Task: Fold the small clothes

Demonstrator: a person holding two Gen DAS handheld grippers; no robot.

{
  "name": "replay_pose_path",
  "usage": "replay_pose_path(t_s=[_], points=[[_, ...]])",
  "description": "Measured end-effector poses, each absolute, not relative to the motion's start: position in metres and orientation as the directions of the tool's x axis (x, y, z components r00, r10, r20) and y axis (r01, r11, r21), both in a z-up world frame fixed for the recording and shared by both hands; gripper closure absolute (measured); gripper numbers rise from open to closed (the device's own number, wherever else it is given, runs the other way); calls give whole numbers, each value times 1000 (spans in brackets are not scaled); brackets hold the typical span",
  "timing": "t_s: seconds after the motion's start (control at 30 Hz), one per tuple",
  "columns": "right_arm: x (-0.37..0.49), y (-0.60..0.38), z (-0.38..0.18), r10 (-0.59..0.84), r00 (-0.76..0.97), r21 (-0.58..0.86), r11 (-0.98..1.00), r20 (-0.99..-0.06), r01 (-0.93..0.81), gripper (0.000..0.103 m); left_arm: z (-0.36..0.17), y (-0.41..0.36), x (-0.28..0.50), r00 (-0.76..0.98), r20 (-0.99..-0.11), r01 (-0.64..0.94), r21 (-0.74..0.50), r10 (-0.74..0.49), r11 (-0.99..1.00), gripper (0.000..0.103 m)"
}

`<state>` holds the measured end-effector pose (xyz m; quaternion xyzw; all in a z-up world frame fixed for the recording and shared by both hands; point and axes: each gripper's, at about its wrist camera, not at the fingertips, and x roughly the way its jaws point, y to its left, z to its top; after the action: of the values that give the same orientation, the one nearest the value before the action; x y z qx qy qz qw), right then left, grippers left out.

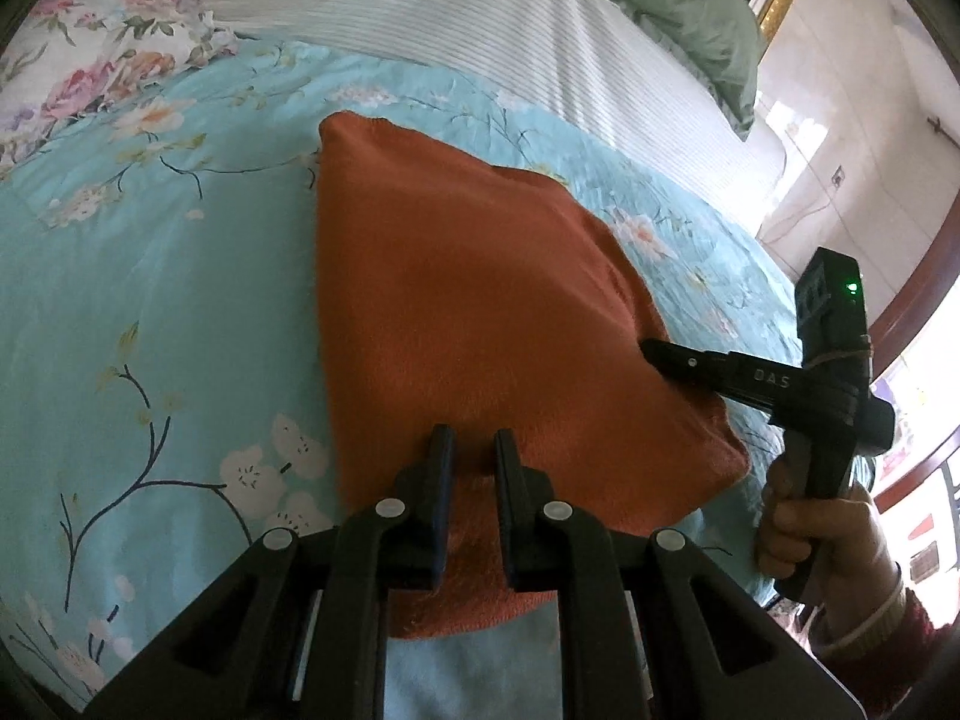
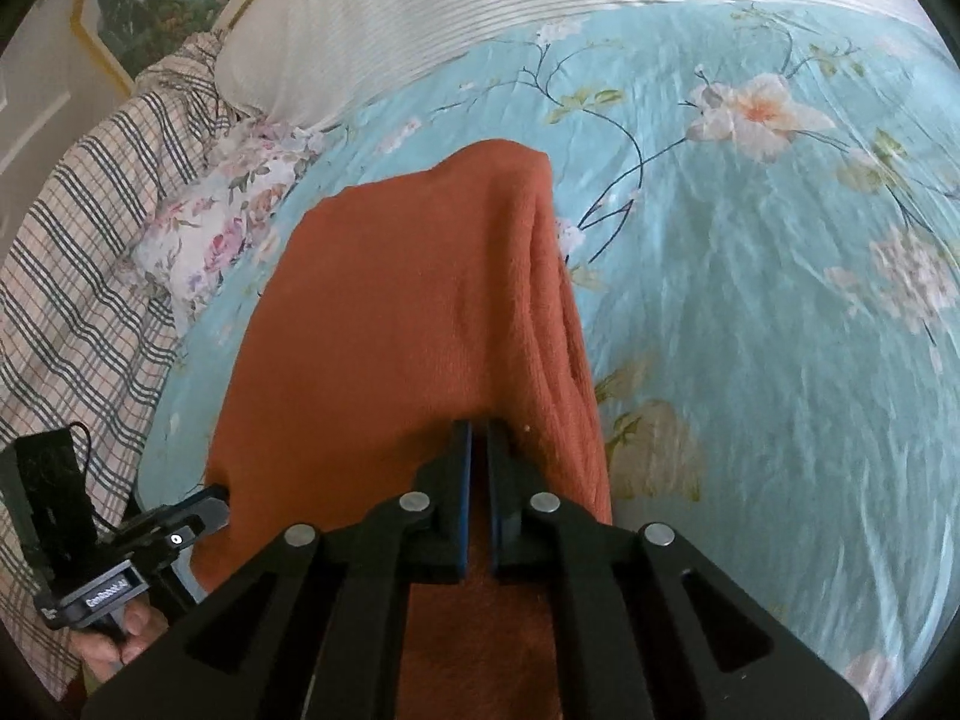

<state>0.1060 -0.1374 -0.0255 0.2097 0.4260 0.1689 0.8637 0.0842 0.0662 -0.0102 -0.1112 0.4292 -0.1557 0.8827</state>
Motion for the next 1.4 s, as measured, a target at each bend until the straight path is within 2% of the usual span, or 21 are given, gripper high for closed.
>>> replay_pose_path(t_s=[0.13,0.17,0.2,0.27,0.5,0.6,0.67,0.7,0.8,0.83,1.0,1.23,1.4], points=[[91,-138,-15,469,593,505,855,-655,-118,95,-8,69,78,590,-718,143,-357,-369,923,90],[85,-138,-11,469,598,502,855,-649,-126,89,-4,68,73,593,-718,142,-354,-365,925,89],[81,-139,-7,470,603,499,856,-645,-133,74,-1,67,69,596,-718,144,-345,-360,927,87],[69,-139,2,466,619,491,859,-631,-146,53,2,63,59,605,-727,143,-302,-325,942,84],[32,-132,10,418,644,409,896,-641,-174,52,6,70,34,606,-737,104,-300,-300,948,79],[21,-130,3,389,635,374,913,-668,-166,51,8,73,24,614,-741,75,-288,-271,955,64],[13,-129,-1,370,629,350,922,-683,-163,50,8,74,20,615,-751,51,-267,-241,962,45],[9,-128,-1,359,631,334,928,-688,-163,47,7,74,18,614,-755,41,-260,-229,965,42],[0,-126,2,334,641,299,939,-691,-168,34,4,73,10,604,-774,13,-225,-187,974,25],[-4,-126,4,330,646,291,941,-689,-171,33,4,71,6,604,-781,-1,-204,-162,979,21],[-10,-126,5,318,649,274,946,-691,-173,25,6,65,-2,610,-782,22,-144,-127,989,21],[-16,-123,15,317,645,255,948,-696,-190,23,19,68,-5,640,-765,7,-87,-72,996,21],[-23,-122,37,331,651,230,944,-683,-238,6,49,67,-14,669,-742,46,-14,-42,999,20]])
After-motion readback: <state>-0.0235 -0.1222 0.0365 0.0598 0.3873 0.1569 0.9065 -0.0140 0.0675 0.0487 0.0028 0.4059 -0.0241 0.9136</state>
